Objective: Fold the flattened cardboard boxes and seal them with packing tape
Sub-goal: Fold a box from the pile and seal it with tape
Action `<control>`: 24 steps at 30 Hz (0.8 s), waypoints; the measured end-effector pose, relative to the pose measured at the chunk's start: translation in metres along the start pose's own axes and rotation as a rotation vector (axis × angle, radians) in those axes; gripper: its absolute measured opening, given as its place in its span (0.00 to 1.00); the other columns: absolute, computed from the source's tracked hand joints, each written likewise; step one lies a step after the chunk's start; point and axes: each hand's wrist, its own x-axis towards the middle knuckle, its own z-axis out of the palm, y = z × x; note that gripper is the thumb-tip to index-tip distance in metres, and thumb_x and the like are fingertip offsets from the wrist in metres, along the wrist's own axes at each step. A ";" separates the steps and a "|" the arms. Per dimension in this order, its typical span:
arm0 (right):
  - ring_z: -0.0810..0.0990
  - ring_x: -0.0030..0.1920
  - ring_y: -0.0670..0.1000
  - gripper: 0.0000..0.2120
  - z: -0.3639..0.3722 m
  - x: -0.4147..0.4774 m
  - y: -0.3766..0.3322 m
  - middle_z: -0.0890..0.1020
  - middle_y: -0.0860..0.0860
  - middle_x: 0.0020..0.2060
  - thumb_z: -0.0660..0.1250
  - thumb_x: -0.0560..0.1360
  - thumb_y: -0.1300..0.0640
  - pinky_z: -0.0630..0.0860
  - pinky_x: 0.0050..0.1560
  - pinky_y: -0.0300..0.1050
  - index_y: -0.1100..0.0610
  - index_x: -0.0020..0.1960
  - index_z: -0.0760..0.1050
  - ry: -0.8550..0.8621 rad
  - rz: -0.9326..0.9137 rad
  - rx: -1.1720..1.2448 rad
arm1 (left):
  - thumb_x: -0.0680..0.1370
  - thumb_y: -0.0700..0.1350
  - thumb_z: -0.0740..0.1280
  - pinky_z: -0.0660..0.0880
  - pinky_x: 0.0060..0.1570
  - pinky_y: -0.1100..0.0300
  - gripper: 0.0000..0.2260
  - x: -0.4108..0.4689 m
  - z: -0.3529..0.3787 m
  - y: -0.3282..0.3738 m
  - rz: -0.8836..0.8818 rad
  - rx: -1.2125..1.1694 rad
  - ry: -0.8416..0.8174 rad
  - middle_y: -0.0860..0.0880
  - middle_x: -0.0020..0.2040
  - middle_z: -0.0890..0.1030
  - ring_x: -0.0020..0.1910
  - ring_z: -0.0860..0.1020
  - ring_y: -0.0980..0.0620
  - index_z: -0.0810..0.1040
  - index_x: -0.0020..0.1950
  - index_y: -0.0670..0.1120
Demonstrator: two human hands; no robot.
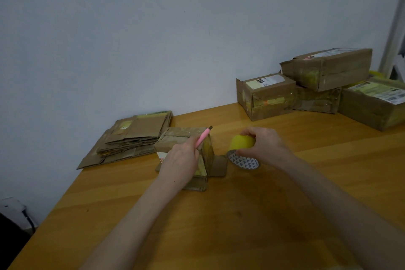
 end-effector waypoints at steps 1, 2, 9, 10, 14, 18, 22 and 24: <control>0.75 0.55 0.49 0.29 0.000 0.000 -0.001 0.77 0.48 0.57 0.75 0.67 0.44 0.77 0.54 0.47 0.50 0.65 0.72 -0.003 -0.005 -0.007 | 0.81 0.40 0.56 0.79 0.38 0.51 0.19 0.000 -0.002 0.001 -0.004 -0.011 -0.003 0.47 0.42 0.79 0.33 0.77 0.50 0.66 0.72 0.47; 0.75 0.55 0.49 0.29 0.000 0.000 -0.002 0.77 0.48 0.58 0.75 0.68 0.44 0.77 0.54 0.46 0.49 0.65 0.72 -0.007 -0.008 -0.012 | 0.81 0.41 0.56 0.79 0.38 0.50 0.19 -0.001 -0.004 0.002 -0.006 -0.020 -0.001 0.46 0.42 0.79 0.33 0.76 0.50 0.67 0.72 0.47; 0.75 0.56 0.49 0.29 0.000 -0.002 -0.007 0.77 0.49 0.58 0.75 0.67 0.45 0.76 0.54 0.45 0.50 0.66 0.72 -0.003 -0.005 -0.022 | 0.82 0.43 0.56 0.79 0.36 0.53 0.19 -0.009 -0.009 0.016 0.039 0.068 0.066 0.48 0.41 0.79 0.33 0.77 0.51 0.65 0.73 0.52; 0.75 0.56 0.49 0.29 0.000 -0.002 -0.007 0.77 0.49 0.58 0.75 0.67 0.45 0.77 0.54 0.46 0.50 0.66 0.72 -0.005 -0.002 -0.024 | 0.82 0.43 0.56 0.79 0.36 0.55 0.20 -0.009 -0.008 0.019 0.032 0.097 0.059 0.49 0.41 0.80 0.34 0.78 0.51 0.64 0.74 0.53; 0.75 0.56 0.50 0.30 -0.001 -0.003 -0.008 0.77 0.48 0.58 0.75 0.67 0.43 0.77 0.55 0.47 0.49 0.66 0.71 -0.014 0.019 -0.041 | 0.82 0.44 0.55 0.79 0.36 0.55 0.18 -0.010 -0.001 0.022 0.010 0.195 0.046 0.49 0.40 0.80 0.34 0.78 0.51 0.66 0.72 0.51; 0.75 0.53 0.49 0.29 -0.002 -0.003 -0.010 0.77 0.48 0.57 0.74 0.67 0.43 0.77 0.52 0.45 0.48 0.65 0.71 -0.016 0.027 -0.045 | 0.83 0.44 0.53 0.78 0.34 0.56 0.17 -0.010 0.000 0.023 -0.036 0.231 0.025 0.49 0.38 0.78 0.33 0.77 0.51 0.65 0.73 0.50; 0.75 0.54 0.49 0.28 -0.001 -0.004 -0.013 0.77 0.48 0.58 0.74 0.68 0.43 0.75 0.50 0.43 0.47 0.65 0.71 -0.020 0.007 -0.073 | 0.83 0.45 0.53 0.78 0.33 0.58 0.16 -0.007 -0.001 0.026 -0.039 0.250 0.013 0.50 0.36 0.77 0.31 0.76 0.53 0.69 0.70 0.49; 0.75 0.57 0.50 0.29 -0.002 -0.004 -0.015 0.77 0.48 0.59 0.74 0.68 0.42 0.74 0.51 0.43 0.47 0.66 0.71 -0.027 -0.014 -0.094 | 0.83 0.45 0.52 0.77 0.31 0.60 0.16 -0.005 -0.001 0.029 -0.058 0.274 -0.010 0.50 0.36 0.77 0.30 0.75 0.53 0.69 0.70 0.49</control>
